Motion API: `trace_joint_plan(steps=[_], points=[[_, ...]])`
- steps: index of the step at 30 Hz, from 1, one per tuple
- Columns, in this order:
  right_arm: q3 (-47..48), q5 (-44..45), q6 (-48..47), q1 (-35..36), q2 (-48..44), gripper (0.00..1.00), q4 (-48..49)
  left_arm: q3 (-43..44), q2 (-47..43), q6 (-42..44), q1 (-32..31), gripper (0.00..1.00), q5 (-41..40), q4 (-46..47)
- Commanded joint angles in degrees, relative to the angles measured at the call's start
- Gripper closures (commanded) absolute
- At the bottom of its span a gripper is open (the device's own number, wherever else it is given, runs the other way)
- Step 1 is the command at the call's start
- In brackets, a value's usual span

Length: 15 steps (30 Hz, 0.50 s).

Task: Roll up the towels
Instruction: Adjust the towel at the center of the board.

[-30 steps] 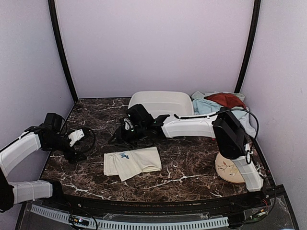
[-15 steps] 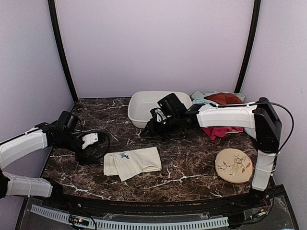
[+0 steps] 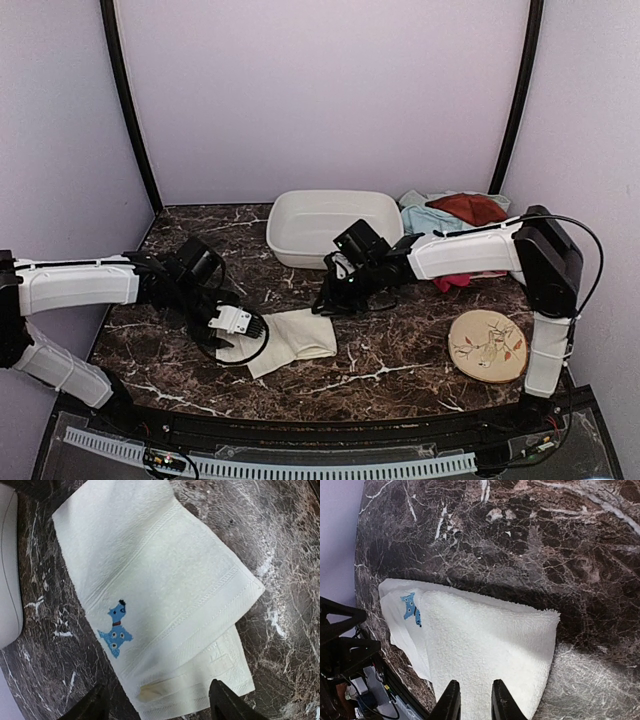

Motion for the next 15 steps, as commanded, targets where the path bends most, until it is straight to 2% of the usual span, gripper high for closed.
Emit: trace_joint_plan(steps=[1, 15], points=[[1.7, -1.4, 0.5, 0.9, 3.0, 0.78, 3.3, -2.2, -0.6, 10.7, -2.1, 0.32, -4.1, 1.2], [2.3, -2.9, 0.9, 2.3, 5.7, 0.83, 5.5, -2.9, 2.9, 17.8, -3.7, 0.53, -6.3, 6.2]])
